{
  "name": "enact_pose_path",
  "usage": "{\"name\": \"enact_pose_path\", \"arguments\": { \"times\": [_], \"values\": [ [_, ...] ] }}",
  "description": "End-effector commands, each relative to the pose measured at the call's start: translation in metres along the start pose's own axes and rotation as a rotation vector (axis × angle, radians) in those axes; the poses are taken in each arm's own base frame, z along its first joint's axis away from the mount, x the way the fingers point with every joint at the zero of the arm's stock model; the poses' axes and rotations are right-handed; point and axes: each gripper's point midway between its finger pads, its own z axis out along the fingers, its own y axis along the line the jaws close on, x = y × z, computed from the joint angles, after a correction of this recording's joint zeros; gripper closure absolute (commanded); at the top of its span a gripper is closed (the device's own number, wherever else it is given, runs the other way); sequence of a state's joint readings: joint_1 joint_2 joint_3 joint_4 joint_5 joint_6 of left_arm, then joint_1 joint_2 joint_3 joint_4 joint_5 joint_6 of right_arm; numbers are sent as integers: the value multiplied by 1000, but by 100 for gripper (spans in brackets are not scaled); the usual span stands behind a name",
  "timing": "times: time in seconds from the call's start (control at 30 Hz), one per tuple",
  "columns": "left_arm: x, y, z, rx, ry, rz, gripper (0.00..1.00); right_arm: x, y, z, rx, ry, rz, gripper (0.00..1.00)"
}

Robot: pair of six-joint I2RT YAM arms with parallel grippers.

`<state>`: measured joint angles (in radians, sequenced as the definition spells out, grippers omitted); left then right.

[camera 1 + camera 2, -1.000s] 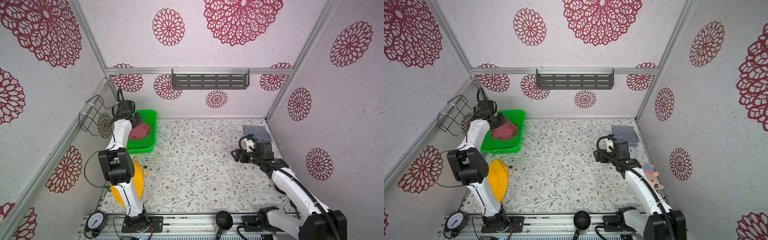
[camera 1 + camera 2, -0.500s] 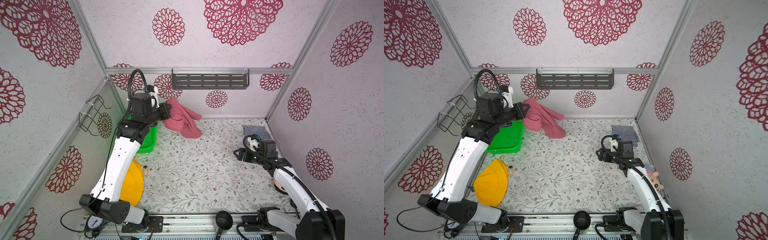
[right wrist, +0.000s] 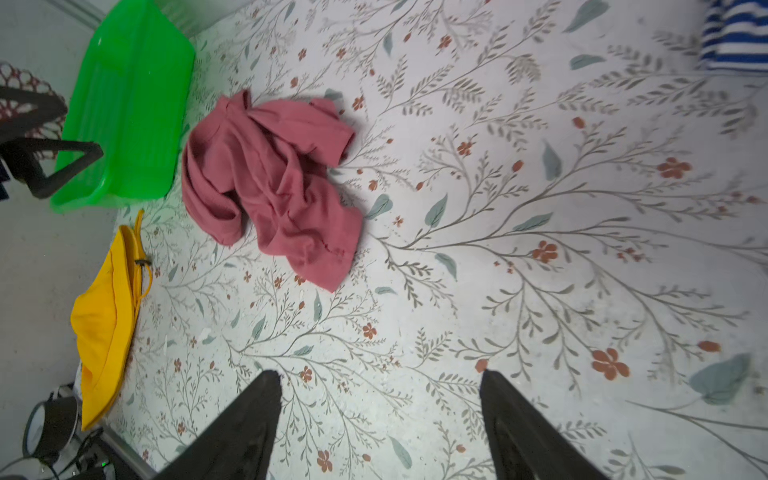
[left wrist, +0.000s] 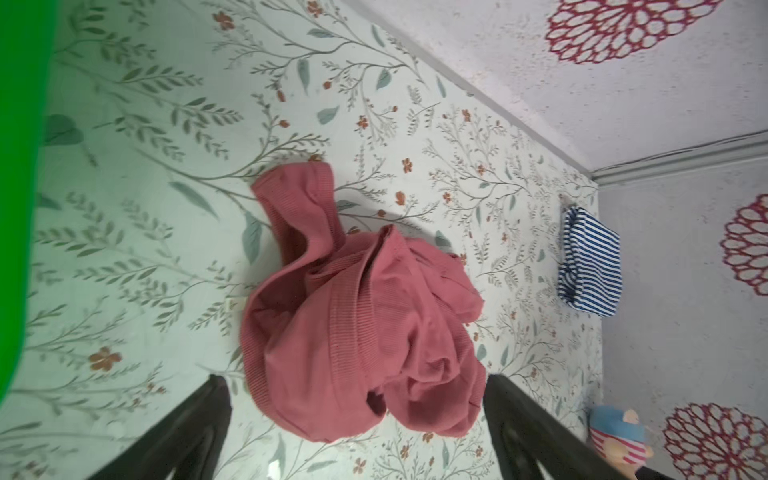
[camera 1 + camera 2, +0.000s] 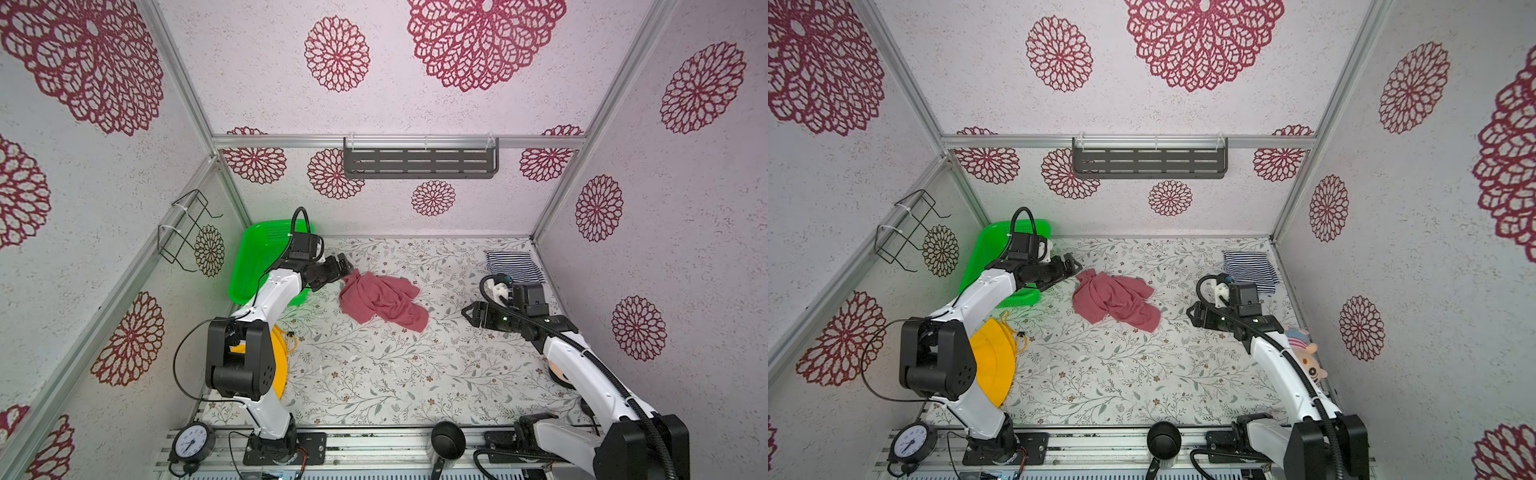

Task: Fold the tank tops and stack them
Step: 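Lift the pink tank top out and drop it on the table with the left gripper, then grasp the pink tank top with both grippers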

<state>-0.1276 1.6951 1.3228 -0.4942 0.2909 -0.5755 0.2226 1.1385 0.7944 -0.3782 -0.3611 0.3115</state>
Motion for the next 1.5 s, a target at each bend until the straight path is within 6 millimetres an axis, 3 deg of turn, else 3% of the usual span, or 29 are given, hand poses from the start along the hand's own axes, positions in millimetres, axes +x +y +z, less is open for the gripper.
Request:
{"name": "enact_pose_path", "arguments": {
  "times": [0.0,0.07,0.2,0.27,0.33,0.37,0.4,0.47,0.5,0.57,0.67,0.77,0.87,0.9,1.0,1.1,1.47],
  "values": [
    [-10,-11,-44,-23,-121,40,7,13,3,16,53,42,-42,35],
    [16,-9,-46,-33,-109,-1,17,17,7,31,84,64,-67,46],
    [81,-11,-27,-63,-66,-44,44,15,19,64,113,62,-97,76],
    [100,-4,-17,-92,-66,-88,56,11,24,80,103,46,-85,83],
    [113,-3,-8,-76,-78,-130,61,6,28,93,85,23,-71,83],
    [117,-4,-3,-68,-88,-153,62,4,30,100,78,16,-65,76],
    [120,-5,2,-62,-94,-166,58,3,32,106,74,14,-63,61],
    [122,-7,11,-75,-95,-169,36,2,33,118,82,15,-65,43],
    [123,-8,18,-76,-87,-166,28,4,35,124,81,25,-66,40],
    [124,-12,32,-84,-61,-147,21,4,39,132,77,29,-70,39],
    [123,-11,50,-127,-48,-114,20,3,43,144,65,24,-64,41],
    [125,-7,64,-149,-36,-103,26,2,43,158,63,33,-60,46],
    [129,-6,77,-147,-13,-108,40,1,45,166,58,50,-63,61],
    [130,-5,80,-153,-7,-102,47,-1,46,165,57,48,-67,70],
    [127,-6,84,-153,-4,-71,80,-10,52,152,59,34,-98,99],
    [119,-11,74,-166,-9,-32,100,-21,55,129,94,24,-152,100],
    [56,-4,-2,-153,-150,-15,100,-83,86,8,121,-184,-274,100]
  ]
}}
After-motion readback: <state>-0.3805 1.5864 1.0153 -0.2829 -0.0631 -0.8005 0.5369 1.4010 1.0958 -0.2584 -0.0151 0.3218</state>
